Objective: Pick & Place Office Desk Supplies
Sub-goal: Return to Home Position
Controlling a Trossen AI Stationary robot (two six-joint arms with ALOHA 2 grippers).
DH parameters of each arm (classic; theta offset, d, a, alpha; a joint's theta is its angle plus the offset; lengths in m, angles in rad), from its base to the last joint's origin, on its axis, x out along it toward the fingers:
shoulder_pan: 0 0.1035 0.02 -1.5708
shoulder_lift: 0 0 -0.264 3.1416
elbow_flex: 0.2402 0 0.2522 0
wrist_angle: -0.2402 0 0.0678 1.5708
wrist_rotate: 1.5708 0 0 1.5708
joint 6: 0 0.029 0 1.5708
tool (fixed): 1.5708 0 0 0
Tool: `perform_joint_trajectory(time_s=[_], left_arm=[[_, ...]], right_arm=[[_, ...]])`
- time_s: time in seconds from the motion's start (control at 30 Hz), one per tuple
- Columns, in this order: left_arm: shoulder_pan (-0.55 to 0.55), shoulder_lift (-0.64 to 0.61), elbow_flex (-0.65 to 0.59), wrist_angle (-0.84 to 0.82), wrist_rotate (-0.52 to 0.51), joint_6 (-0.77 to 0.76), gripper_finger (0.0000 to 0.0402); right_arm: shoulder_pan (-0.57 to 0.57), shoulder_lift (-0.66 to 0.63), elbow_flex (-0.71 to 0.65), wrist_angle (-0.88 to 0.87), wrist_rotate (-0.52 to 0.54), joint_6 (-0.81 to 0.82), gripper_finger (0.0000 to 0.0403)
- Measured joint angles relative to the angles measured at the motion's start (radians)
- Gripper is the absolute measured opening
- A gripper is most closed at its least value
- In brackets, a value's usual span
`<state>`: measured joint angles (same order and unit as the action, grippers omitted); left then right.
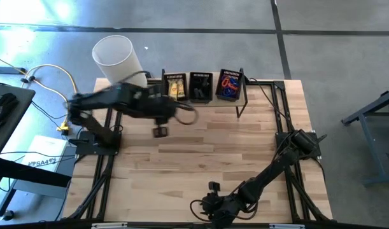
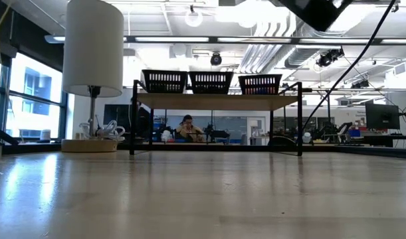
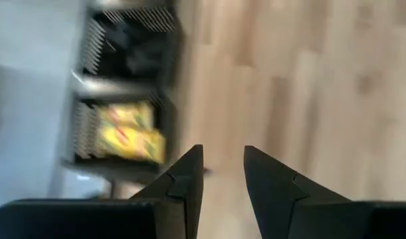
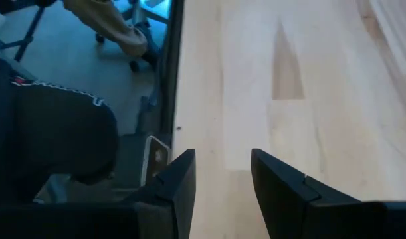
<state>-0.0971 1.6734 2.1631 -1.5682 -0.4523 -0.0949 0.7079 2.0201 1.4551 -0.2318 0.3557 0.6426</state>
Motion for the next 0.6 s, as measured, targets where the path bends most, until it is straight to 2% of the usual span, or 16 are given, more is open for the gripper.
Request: perform_joint_trajectory(time_s=[0.17,0.3,0.4,0.47,0.53,0.6], left_arm=[[-0.015,-0.268,-0.289,-0.002,0.155,-0.14,0.0101],[-0.086,-0.468,-0.58,0.018,0.198,-0.28,0.0101],[-0.159,-0.592,-0.772,0.097,0.251,-0.321,0.0101],[-0.209,-0.658,-0.871,0.172,0.265,-0.345,0.0101],[-0.259,-0.714,-0.948,0.25,0.265,-0.358,0.0101],[-0.304,-0.756,-1.009,0.32,0.26,-0.365,0.0101]], right_arm=[[-0.013,0.0,0.0,0.069,-0.034,-0.11,0.0133],[-0.062,-0.004,0.0,0.076,-0.162,-0.127,0.0121],[-0.115,-0.043,-0.001,0.0,-0.297,-0.115,0.0086],[-0.145,-0.084,0.0,-0.07,-0.343,-0.109,0.0051],[-0.17,-0.127,0.0,-0.15,-0.354,-0.135,0.0016],[-0.177,-0.173,0.0,-0.221,-0.325,-0.148,0.0008]])
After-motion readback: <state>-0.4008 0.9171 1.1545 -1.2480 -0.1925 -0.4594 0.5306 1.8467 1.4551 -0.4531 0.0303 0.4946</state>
